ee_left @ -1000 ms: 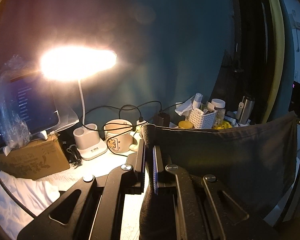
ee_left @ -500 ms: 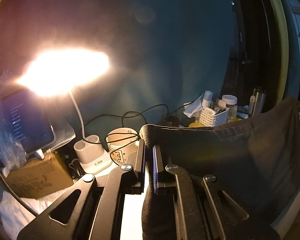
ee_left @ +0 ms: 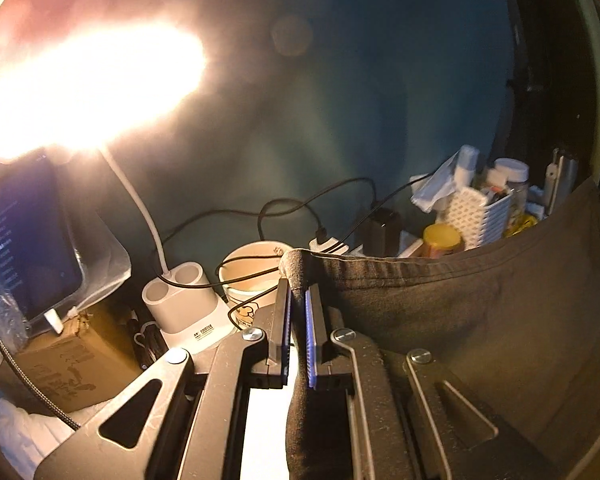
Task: Fold small clothes
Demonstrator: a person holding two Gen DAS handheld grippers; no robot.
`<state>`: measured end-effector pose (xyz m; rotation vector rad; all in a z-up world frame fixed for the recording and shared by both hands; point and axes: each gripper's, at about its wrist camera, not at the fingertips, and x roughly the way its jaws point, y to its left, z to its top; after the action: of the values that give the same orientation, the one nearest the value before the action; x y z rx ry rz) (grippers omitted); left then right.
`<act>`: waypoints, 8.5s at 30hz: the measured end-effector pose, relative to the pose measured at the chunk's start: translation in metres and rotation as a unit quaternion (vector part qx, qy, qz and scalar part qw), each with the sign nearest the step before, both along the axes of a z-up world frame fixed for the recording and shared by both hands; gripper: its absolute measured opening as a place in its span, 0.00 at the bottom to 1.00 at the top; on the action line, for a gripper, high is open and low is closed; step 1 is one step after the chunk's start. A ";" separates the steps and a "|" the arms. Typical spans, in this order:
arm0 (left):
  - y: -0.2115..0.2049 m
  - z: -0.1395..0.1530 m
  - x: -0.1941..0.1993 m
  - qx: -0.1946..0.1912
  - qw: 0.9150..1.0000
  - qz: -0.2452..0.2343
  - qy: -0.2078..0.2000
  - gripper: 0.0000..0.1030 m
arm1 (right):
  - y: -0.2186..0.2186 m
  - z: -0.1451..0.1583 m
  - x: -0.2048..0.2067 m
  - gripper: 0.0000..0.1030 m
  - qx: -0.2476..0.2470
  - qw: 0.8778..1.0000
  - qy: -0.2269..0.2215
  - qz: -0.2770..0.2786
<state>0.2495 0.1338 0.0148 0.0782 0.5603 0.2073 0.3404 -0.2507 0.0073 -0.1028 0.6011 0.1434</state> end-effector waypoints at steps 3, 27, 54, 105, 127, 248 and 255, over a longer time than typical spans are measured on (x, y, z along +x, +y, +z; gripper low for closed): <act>0.002 -0.005 0.010 -0.003 1.000 0.004 0.010 0.05 | 0.000 -0.009 0.015 0.06 -0.001 1.000 0.011 0.005; 0.034 -0.053 0.046 -0.014 0.993 0.082 0.088 0.08 | -0.010 -0.046 0.054 0.34 -0.054 0.995 0.062 -0.057; 0.001 -0.043 -0.067 -0.092 0.993 0.050 0.061 0.44 | -0.036 -0.022 -0.075 0.34 -0.027 0.995 0.060 -0.069; -0.041 -0.116 -0.188 -0.185 0.975 -0.008 0.125 0.09 | -0.058 -0.106 -0.227 0.09 0.100 0.986 0.105 -0.076; -0.074 -0.108 -0.240 -0.210 0.963 -0.028 0.167 0.08 | -0.084 -0.081 -0.262 0.07 0.074 0.990 0.088 -0.079; -0.090 -0.064 -0.170 -0.171 0.978 -0.036 0.112 0.65 | -0.064 -0.071 -0.256 0.59 0.046 0.987 0.127 -0.090; -0.122 -0.065 -0.176 -0.159 0.977 -0.057 0.130 0.65 | -0.085 -0.079 -0.285 0.60 0.057 0.984 0.134 -0.106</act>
<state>0.0733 0.0120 -0.0506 -0.1756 0.8413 -0.0072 0.0550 -0.3359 -0.0714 0.0938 0.8670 -0.0160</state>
